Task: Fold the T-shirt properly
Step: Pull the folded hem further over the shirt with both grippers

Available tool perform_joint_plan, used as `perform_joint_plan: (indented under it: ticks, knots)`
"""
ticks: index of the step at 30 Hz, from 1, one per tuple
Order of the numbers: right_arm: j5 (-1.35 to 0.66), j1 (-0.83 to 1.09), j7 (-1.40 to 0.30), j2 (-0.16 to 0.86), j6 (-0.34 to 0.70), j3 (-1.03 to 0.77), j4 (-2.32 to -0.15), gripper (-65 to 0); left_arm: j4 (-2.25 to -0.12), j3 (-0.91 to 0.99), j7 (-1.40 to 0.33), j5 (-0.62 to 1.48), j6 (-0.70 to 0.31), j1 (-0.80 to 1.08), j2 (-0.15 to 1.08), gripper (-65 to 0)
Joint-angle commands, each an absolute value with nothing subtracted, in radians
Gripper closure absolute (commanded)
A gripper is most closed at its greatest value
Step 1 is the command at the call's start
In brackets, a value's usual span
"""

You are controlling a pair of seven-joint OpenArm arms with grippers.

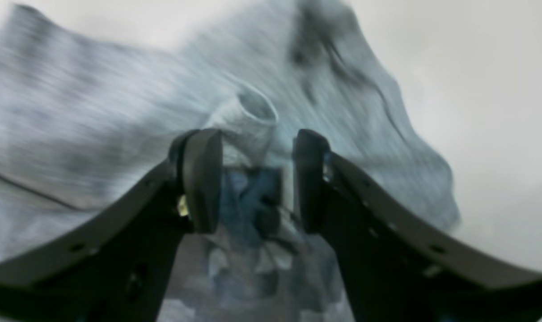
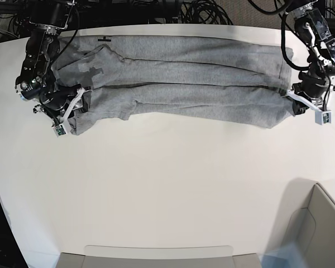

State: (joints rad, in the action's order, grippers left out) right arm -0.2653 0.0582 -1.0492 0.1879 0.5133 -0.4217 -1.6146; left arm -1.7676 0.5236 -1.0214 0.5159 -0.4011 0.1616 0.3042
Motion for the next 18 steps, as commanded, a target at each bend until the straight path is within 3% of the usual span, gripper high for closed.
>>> perform_joint_plan:
  ticks: [1,5,11,18]
  knots:
    - [-0.269,0.044,-1.035,0.2,0.518,-0.423,-1.632,-25.4,-1.784,0.527,-1.001,0.522,-0.403,0.151,0.32,0.0]
    - [-0.268,0.042,-1.035,0.2,0.518,-0.423,-1.627,-20.1,-1.784,0.527,-1.001,0.524,-0.403,0.151,0.32,0.0]
    - [-0.268,0.042,-1.035,0.202,0.518,-0.421,-1.633,0.0,-1.784,0.526,-1.001,0.524,-0.403,0.151,0.311,0.0]
    - [-0.268,0.053,-1.036,0.203,0.518,-0.423,-1.672,0.0,-1.784,0.526,-1.001,0.524,-0.403,0.151,0.298,0.0]
